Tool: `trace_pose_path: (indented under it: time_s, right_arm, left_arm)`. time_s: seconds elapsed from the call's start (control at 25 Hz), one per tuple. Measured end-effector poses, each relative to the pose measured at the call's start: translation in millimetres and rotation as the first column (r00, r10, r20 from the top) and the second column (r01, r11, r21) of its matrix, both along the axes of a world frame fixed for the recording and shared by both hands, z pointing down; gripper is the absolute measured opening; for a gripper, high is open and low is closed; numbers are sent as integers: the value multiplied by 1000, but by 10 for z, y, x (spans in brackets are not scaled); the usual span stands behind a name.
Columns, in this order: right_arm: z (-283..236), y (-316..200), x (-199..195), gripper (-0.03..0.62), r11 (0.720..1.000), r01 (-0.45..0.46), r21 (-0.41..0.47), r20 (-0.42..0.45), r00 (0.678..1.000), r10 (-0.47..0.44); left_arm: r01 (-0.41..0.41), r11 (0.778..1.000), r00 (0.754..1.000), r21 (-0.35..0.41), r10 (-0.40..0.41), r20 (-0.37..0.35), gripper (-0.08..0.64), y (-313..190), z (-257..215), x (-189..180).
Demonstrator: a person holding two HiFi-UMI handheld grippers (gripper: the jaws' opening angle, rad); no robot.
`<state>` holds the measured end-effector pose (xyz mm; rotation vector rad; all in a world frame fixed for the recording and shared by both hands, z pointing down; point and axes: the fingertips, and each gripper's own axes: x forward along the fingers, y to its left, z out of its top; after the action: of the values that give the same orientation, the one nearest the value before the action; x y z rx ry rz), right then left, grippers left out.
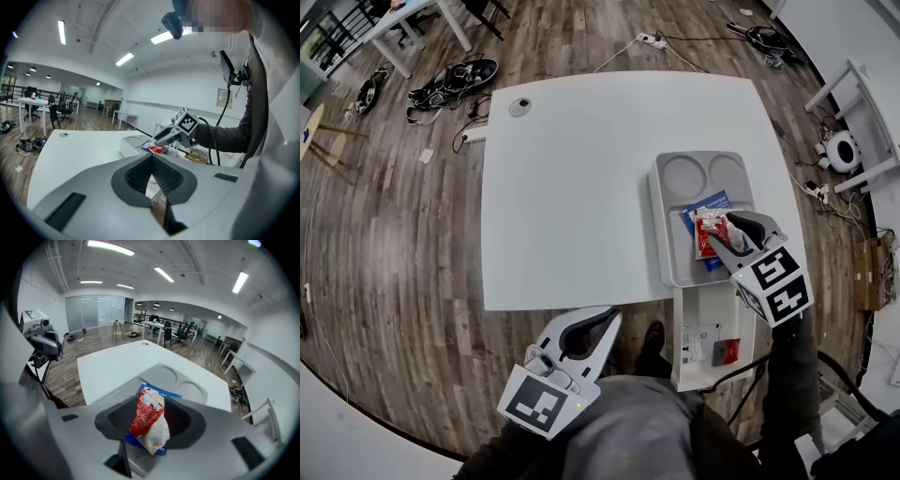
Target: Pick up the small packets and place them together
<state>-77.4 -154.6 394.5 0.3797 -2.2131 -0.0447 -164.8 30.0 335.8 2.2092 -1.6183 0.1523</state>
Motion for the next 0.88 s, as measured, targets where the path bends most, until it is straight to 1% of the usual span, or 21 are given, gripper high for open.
trace_pose_path:
  time_s: [0.12, 0.28, 0.4, 0.44, 0.52, 0.64, 0.72, 0.8, 0.84, 0.88]
  right_arm:
    - [-148, 29, -12, 191, 1000, -2, 2, 48, 999, 2]
    - [-478, 106, 128, 192, 999, -23, 25, 122, 992, 20]
    - [-570, 289, 279, 192, 1000, 8, 13, 135, 991, -10]
    - [-534, 404, 331, 192, 999, 37, -6, 125, 992, -36]
    - [-371, 713, 451, 192, 991, 116, -72, 81, 991, -110]
    - [-8, 1221, 642, 192, 953, 225, -204, -9, 973, -232]
    - [254, 1498, 767, 192, 925, 262, -277, -81, 952, -294]
    - [500, 1718, 881, 198, 903, 283, -324, -157, 925, -347]
    - [607, 1814, 923, 220, 893, 296, -340, -189, 908, -373]
    - [702, 1905, 953, 257, 882, 312, -355, -215, 890, -401]
  left_arm:
    - [-9, 1000, 1000, -1, 9, -1, 2, -4, -13, 18]
    - [-38, 999, 999, -1, 38, 3, 2, -12, -48, 115]
    - [-72, 997, 997, 10, 72, 9, 2, -44, -68, 223]
    - [-87, 996, 996, 11, 86, 11, 2, -46, -60, 265]
    - [-120, 993, 993, 8, 120, 13, 2, -42, -40, 364]
    - [-167, 986, 986, 3, 167, 15, 2, -47, -52, 507]
    - [-184, 983, 983, -2, 184, 14, 2, -43, -64, 571]
    - [-192, 981, 981, -9, 192, 12, 2, -33, -62, 603]
    - [-193, 981, 981, -11, 193, 12, 2, -31, -58, 607]
    - [-192, 981, 981, -13, 192, 12, 2, -30, -54, 606]
